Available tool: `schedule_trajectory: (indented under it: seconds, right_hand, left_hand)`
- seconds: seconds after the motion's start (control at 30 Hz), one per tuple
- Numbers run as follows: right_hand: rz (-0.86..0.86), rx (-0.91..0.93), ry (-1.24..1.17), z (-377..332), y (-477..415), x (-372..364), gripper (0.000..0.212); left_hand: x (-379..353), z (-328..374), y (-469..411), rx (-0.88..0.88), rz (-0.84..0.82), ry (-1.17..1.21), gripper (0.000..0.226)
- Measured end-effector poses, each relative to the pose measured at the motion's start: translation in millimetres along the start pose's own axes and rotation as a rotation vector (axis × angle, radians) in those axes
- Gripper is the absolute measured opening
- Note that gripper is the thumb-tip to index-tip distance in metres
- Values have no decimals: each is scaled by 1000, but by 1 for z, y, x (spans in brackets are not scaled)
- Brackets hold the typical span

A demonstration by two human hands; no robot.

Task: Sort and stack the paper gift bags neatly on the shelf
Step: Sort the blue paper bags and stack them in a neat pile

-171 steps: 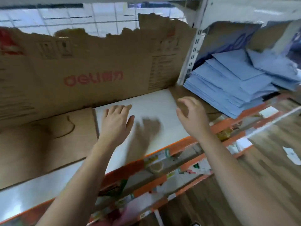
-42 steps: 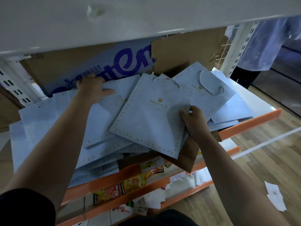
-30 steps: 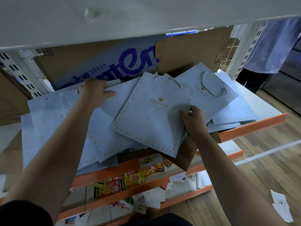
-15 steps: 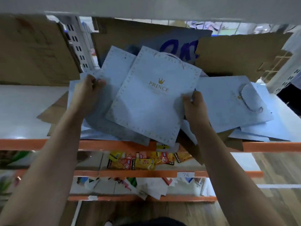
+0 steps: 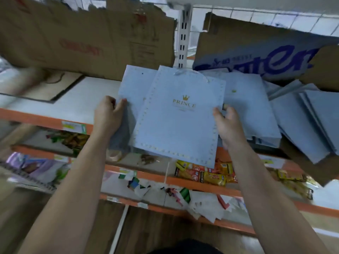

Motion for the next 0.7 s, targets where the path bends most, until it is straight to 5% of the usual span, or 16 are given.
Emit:
schedule_trajectory:
  seconds: [0.17, 0.7]
  right_hand:
    - [-132, -58, -32, 19, 31, -75, 14]
    - [88, 57, 100, -7, -27, -192, 9]
  left_hand:
    - [36, -63, -16, 89, -42, 89, 37]
    - [41, -174, -121, 227, -173, 133, 42]
Point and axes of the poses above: each hand's wrist, its own y-axis away from the middle knuckle, its own x-axis out of the back of the hand, z = x × y, the point moved 6 cm from there along -y, towards the middle knuckle, and after that the axes turned 7 degrees about -x, right-handed, at the moved point
